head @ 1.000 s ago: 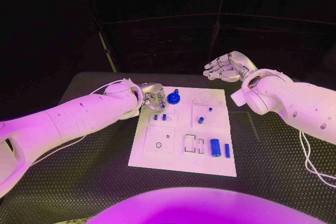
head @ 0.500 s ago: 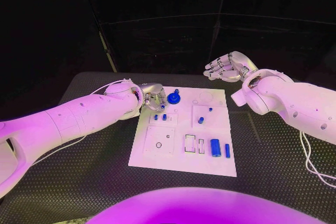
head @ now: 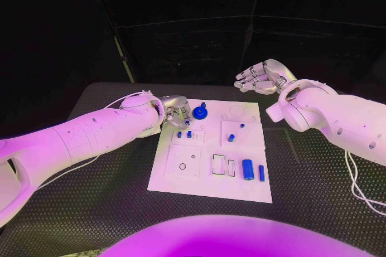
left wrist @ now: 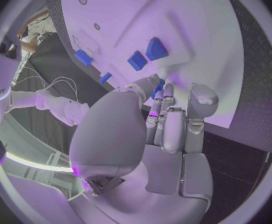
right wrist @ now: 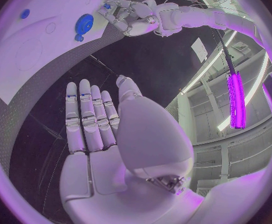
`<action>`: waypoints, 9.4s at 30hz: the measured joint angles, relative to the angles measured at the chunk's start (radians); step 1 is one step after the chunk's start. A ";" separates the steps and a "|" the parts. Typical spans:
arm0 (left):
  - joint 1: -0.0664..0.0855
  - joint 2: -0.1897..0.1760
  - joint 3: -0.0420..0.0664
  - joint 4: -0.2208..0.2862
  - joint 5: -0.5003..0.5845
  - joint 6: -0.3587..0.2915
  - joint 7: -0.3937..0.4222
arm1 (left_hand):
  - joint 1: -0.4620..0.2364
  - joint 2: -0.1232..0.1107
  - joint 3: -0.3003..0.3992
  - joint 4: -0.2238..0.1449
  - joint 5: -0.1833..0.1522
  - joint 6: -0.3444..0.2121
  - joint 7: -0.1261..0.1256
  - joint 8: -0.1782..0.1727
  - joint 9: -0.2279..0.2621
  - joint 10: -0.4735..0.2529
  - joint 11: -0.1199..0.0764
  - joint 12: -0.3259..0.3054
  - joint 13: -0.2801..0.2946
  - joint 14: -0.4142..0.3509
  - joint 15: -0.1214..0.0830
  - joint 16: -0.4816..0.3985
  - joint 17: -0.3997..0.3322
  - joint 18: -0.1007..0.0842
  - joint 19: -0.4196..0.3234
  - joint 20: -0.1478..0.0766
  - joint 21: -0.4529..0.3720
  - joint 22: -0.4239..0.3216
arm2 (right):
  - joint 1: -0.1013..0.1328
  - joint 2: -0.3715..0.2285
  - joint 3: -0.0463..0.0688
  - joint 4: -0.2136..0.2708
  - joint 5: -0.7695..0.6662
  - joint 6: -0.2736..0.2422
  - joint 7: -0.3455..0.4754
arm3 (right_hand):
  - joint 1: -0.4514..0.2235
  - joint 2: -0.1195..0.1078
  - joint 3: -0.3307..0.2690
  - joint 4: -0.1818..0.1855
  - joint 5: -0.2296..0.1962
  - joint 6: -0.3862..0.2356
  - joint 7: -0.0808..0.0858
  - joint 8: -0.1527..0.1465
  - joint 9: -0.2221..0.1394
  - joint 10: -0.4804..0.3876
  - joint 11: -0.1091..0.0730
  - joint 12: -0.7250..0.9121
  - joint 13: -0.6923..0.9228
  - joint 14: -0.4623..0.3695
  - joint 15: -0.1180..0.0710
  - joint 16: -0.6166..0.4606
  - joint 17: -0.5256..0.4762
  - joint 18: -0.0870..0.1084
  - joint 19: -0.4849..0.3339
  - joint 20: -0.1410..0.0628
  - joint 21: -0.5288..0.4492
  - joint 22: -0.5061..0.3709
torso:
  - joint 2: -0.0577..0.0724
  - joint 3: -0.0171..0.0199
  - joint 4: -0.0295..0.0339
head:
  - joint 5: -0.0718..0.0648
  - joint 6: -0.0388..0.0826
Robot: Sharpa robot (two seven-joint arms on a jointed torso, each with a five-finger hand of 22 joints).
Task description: Assemble the parts on the task board
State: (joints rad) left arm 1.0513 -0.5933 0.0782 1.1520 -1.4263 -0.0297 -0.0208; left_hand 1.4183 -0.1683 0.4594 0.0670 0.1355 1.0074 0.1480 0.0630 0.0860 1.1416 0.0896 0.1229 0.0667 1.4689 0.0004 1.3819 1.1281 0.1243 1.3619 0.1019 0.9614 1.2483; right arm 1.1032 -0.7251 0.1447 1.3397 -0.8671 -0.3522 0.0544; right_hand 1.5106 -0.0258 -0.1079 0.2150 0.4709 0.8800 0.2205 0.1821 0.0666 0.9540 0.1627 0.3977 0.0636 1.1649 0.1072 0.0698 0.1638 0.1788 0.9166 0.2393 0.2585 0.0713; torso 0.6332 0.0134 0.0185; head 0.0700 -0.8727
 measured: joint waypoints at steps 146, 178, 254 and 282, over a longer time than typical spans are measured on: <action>-0.044 -0.289 0.031 0.291 1.243 -0.166 0.388 | 0.002 0.009 -0.024 -0.028 0.000 0.053 0.026 0.025 -0.016 0.007 0.018 0.012 0.008 -0.227 0.016 -0.387 -0.587 0.045 -0.184 0.009 -0.484 -0.242 | -0.115 -0.026 -0.050 0.087 -0.900 0.166 -0.290 | -0.021 -0.100 0.553 -0.145 -0.276 0.247 -0.072 -0.110 0.004 0.263 -0.088 -0.291 0.003 0.302 -0.113 1.252 0.940 -0.032 0.286 -0.143 0.950 0.802 | -0.001 -0.0009 0.0001 | -0.091 0.000; -0.044 -0.289 0.031 0.274 1.244 -0.164 0.383 | 0.006 0.012 -0.022 -0.036 0.004 0.052 0.027 0.025 -0.016 0.000 0.018 0.012 0.007 -0.227 0.016 -0.387 -0.587 0.045 -0.186 0.011 -0.484 -0.242 | -0.114 -0.090 -0.032 0.313 -0.837 0.039 -0.267 | -0.040 -0.098 0.557 -0.149 -0.273 0.258 -0.074 -0.107 0.005 0.274 -0.091 -0.291 0.004 0.302 -0.113 1.260 0.951 -0.031 0.290 -0.139 0.957 0.815 | 0.000 -0.0011 -0.0011 | -0.071 0.000; -0.044 -0.260 0.031 0.287 1.245 -0.158 0.381 | 0.010 0.016 -0.019 -0.038 0.004 0.049 0.031 0.026 -0.016 -0.004 0.021 0.017 0.008 -0.230 0.019 -0.390 -0.591 0.045 -0.186 0.011 -0.484 -0.242 | -0.238 0.153 -0.064 0.198 -0.849 0.125 -0.192 | -0.040 -0.098 0.565 -0.151 -0.273 0.256 -0.076 -0.111 0.003 0.273 -0.091 -0.295 0.004 0.302 -0.113 1.264 0.954 -0.031 0.290 -0.139 0.956 0.813 | 0.000 -0.0017 -0.0007 | 0.117 0.000; -0.044 -0.260 0.031 0.286 1.245 -0.149 0.373 | 0.010 0.016 -0.022 -0.041 0.004 0.049 0.031 0.026 -0.016 -0.004 0.021 0.017 0.007 -0.230 0.019 -0.395 -0.594 0.045 -0.186 0.011 -0.484 -0.242 | -0.234 0.169 -0.092 0.196 -0.886 0.136 -0.201 | -0.078 -0.123 0.572 -0.159 -0.282 0.178 -0.044 -0.116 -0.004 0.187 -0.059 -0.332 0.002 0.300 -0.093 1.266 0.929 -0.031 0.263 -0.123 0.943 0.773 | -0.001 -0.0022 -0.0007 | 0.114 0.000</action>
State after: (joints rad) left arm 1.0075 -0.8535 0.1094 1.4384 -0.1817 -0.1790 0.3522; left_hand 1.4285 -0.1519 0.4375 0.0260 0.1394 1.0560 0.1785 0.0894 0.0703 1.1380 0.1109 0.1394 0.0735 1.2385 0.0197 0.9872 0.5338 0.1690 1.1763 0.1126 0.4774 1.0066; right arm 0.8691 -0.5560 0.0531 1.5353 -1.7530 -0.2161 -0.1462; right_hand 1.4324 -0.1486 0.4639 0.0565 0.1892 1.0585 0.1768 0.0661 0.0630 1.1405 0.1039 0.0655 0.0653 1.4650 0.0145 1.3360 1.0932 0.1475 1.1793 0.1161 1.2011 0.8446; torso 0.6322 0.0112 0.0178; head 0.1839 -0.8726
